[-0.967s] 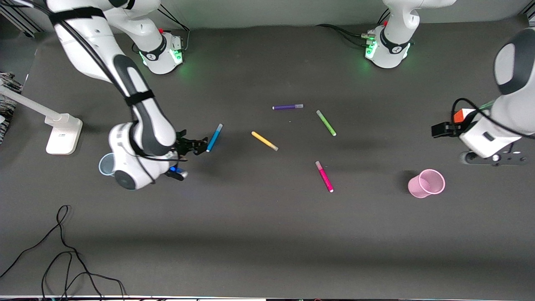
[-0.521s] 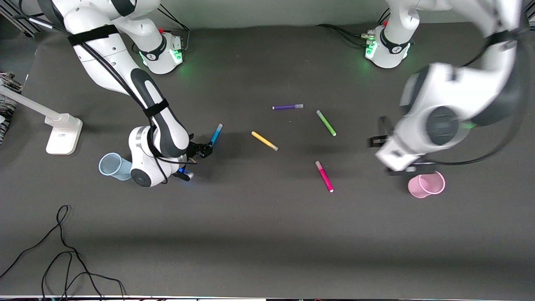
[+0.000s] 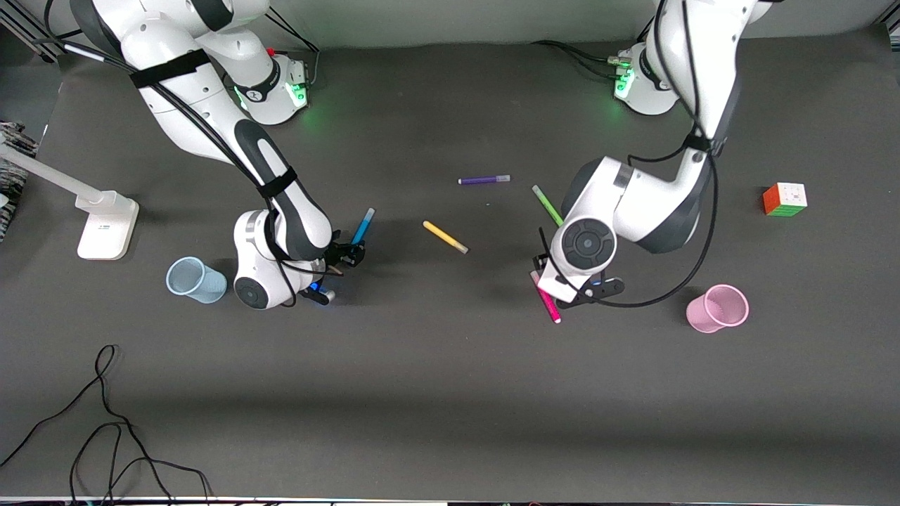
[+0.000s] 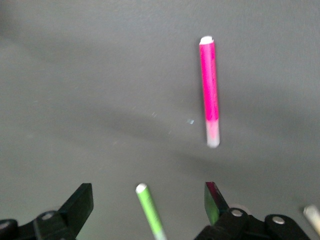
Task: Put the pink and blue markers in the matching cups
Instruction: 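Grasp the blue marker with the right gripper while the left gripper reaches the pink marker, then lift the blue marker with the right gripper toward the blue cup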
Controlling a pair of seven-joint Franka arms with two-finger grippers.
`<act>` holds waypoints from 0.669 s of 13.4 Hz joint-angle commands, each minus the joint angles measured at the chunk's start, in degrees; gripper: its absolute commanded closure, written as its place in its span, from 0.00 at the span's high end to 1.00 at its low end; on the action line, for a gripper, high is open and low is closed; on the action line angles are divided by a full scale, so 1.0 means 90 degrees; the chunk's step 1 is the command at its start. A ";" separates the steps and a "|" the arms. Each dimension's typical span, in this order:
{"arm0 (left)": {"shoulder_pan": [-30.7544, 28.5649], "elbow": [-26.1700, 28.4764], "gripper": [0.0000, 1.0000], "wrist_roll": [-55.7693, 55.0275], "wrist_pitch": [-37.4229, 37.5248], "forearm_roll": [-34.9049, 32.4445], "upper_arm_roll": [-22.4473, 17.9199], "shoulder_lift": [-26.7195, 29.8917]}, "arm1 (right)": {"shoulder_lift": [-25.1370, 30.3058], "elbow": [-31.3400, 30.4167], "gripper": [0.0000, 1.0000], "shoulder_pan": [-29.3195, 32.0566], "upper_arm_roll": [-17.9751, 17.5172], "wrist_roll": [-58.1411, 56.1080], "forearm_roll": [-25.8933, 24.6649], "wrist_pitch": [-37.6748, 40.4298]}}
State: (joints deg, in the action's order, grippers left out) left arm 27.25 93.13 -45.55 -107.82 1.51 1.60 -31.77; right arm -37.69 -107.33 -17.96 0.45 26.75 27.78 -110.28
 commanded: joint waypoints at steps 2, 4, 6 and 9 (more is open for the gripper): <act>0.0126 -0.0113 0.96 -0.0427 -0.0821 0.0515 -0.0002 -0.0551 | -0.0011 -0.0056 0.28 -0.0036 -0.0001 0.0025 0.0273 -0.0119; 0.0127 -0.0104 0.89 -0.0553 -0.1124 0.0584 0.0046 -0.0756 | 0.0018 -0.0056 0.14 -0.0026 -0.0001 0.0025 0.0273 -0.0071; 0.0175 -0.0084 0.84 -0.0632 -0.1543 0.0584 0.0096 -0.0981 | 0.0183 -0.0037 0.04 0.0003 0.0009 0.0035 0.0273 0.0094; 0.0195 0.0033 0.69 -0.0632 -0.1789 0.0584 0.0105 -0.1069 | 0.0807 -0.0007 0.00 0.0100 0.0126 0.0035 0.0137 0.0660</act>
State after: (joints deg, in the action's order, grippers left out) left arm 28.17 93.17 -49.97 -122.90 6.15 3.01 -41.26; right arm -35.92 -106.67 -17.81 0.73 26.75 29.09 -108.05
